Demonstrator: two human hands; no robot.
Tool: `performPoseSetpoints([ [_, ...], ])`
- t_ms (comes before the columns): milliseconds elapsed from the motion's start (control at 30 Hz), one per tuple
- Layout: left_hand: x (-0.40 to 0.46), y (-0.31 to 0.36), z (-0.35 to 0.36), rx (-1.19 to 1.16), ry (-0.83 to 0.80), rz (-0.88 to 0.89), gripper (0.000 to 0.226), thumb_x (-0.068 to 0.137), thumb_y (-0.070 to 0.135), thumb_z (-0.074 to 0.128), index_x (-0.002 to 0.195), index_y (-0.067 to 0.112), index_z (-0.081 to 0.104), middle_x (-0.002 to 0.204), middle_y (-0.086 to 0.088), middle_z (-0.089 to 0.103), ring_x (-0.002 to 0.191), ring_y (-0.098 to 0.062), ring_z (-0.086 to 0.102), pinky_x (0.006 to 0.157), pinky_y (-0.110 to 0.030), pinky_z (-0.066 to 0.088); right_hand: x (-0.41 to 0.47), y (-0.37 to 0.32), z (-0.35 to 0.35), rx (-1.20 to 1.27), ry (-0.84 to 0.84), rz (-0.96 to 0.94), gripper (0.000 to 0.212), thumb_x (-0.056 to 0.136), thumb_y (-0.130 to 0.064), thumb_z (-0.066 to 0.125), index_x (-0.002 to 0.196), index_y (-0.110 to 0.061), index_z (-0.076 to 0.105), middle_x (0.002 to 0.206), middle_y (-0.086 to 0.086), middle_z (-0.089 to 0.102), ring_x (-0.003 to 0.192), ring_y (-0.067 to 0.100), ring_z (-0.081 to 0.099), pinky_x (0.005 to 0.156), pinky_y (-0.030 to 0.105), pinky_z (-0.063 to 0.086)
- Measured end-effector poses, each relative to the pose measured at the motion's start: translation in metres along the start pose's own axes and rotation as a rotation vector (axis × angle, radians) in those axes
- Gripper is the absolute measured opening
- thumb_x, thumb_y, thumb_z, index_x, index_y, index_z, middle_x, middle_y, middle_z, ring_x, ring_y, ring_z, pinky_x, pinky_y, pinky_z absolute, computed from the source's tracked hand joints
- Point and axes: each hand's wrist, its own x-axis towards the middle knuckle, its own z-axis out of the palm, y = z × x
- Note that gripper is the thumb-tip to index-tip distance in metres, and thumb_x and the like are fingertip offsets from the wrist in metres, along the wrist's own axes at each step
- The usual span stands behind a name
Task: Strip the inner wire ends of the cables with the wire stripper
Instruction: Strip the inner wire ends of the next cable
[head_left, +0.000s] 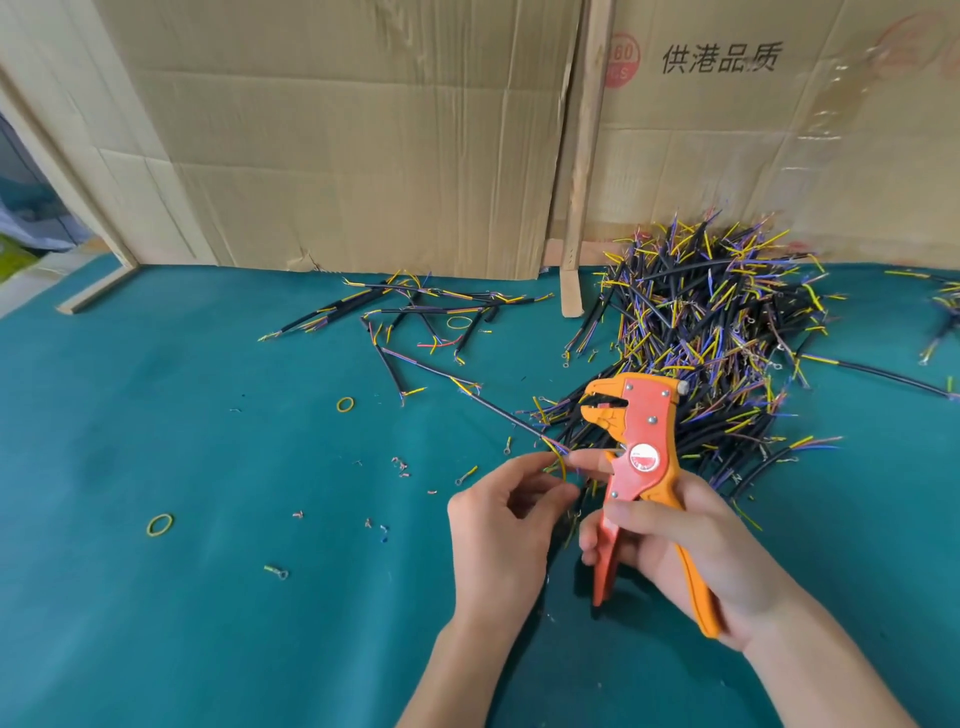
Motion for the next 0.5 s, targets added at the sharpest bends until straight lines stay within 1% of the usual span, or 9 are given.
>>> performPoseSetpoints([
  [100, -0.0013, -0.0019, 0.0014, 0.020, -0.013, 0.034, 0.039, 0.080, 0.006, 0.081, 0.097, 0.039, 0.070, 0.077, 0.018, 0.073, 0.071, -0.004, 0.069, 0.069, -0.008, 0.047, 0.0002, -0.0025, -0.0035, -0.001, 0.015, -0.028, 0.050, 0.072, -0.011, 0.079, 0.121, -0.002, 0.070, 0.099, 0.027, 0.063, 0.075, 0.040, 0.058, 0.067, 0.045, 0.054],
  [167, -0.0019, -0.0041, 0.0025, 0.058, -0.021, 0.067, 0.044, 0.083, 0.006, 0.075, 0.109, 0.040, 0.066, 0.077, 0.016, 0.070, 0.070, -0.008, 0.066, 0.066, -0.009, 0.046, 0.0006, -0.0028, -0.0049, 0.010, 0.039, -0.047, 0.044, 0.074, -0.008, 0.073, 0.118, -0.002, 0.071, 0.103, 0.027, 0.066, 0.074, 0.038, 0.059, 0.067, 0.045, 0.054],
  [233, -0.0018, -0.0056, 0.0037, 0.098, -0.030, 0.096, 0.048, 0.083, 0.007, 0.067, 0.120, 0.037, 0.062, 0.074, 0.013, 0.065, 0.065, -0.010, 0.060, 0.063, -0.013, 0.045, 0.0008, -0.0029, -0.0061, 0.020, 0.067, -0.050, 0.041, 0.074, -0.009, 0.071, 0.114, -0.001, 0.072, 0.112, 0.027, 0.067, 0.072, 0.036, 0.060, 0.066, 0.044, 0.055],
  [300, -0.0019, -0.0058, 0.0042, 0.161, -0.041, 0.137, 0.055, 0.080, 0.009, 0.059, 0.131, 0.031, 0.061, 0.070, 0.010, 0.057, 0.063, -0.010, 0.052, 0.064, -0.017, 0.045, 0.0005, -0.0031, -0.0069, 0.006, 0.075, -0.041, 0.038, 0.074, -0.009, 0.071, 0.111, 0.000, 0.073, 0.113, 0.026, 0.067, 0.071, 0.036, 0.060, 0.067, 0.043, 0.055],
  [333, -0.0020, -0.0055, 0.0045, 0.202, -0.051, 0.153, 0.058, 0.078, 0.011, 0.056, 0.133, 0.030, 0.061, 0.069, 0.011, 0.054, 0.065, -0.009, 0.050, 0.067, -0.018, 0.044, 0.0004, -0.0031, -0.0075, -0.005, 0.071, -0.030, 0.037, 0.073, -0.009, 0.071, 0.109, 0.000, 0.073, 0.111, 0.026, 0.066, 0.071, 0.037, 0.060, 0.067, 0.044, 0.055],
  [367, -0.0018, -0.0052, 0.0042, 0.249, -0.061, 0.168, 0.056, 0.077, 0.014, 0.054, 0.131, 0.030, 0.063, 0.070, 0.012, 0.052, 0.070, -0.008, 0.049, 0.070, -0.018, 0.042, 0.0002, -0.0031, -0.0079, -0.015, 0.061, -0.013, 0.035, 0.073, -0.008, 0.071, 0.108, 0.000, 0.073, 0.107, 0.027, 0.064, 0.072, 0.037, 0.060, 0.068, 0.045, 0.055],
  [433, -0.0008, -0.0066, 0.0015, 0.336, -0.051, 0.213, 0.044, 0.078, 0.022, 0.051, 0.118, 0.030, 0.070, 0.077, 0.013, 0.050, 0.081, -0.009, 0.047, 0.077, -0.017, 0.038, -0.0003, -0.0028, -0.0081, -0.031, 0.031, 0.021, 0.033, 0.074, -0.008, 0.071, 0.106, 0.000, 0.073, 0.099, 0.029, 0.060, 0.072, 0.038, 0.060, 0.069, 0.047, 0.055],
  [500, 0.0015, -0.0105, -0.0036, 0.387, 0.006, 0.266, 0.032, 0.081, 0.029, 0.051, 0.102, 0.029, 0.074, 0.087, 0.010, 0.049, 0.092, -0.014, 0.045, 0.085, -0.013, 0.033, -0.0007, -0.0020, -0.0075, -0.031, 0.005, 0.033, 0.032, 0.074, -0.007, 0.071, 0.105, 0.001, 0.073, 0.099, 0.029, 0.061, 0.072, 0.038, 0.060, 0.068, 0.047, 0.055],
])
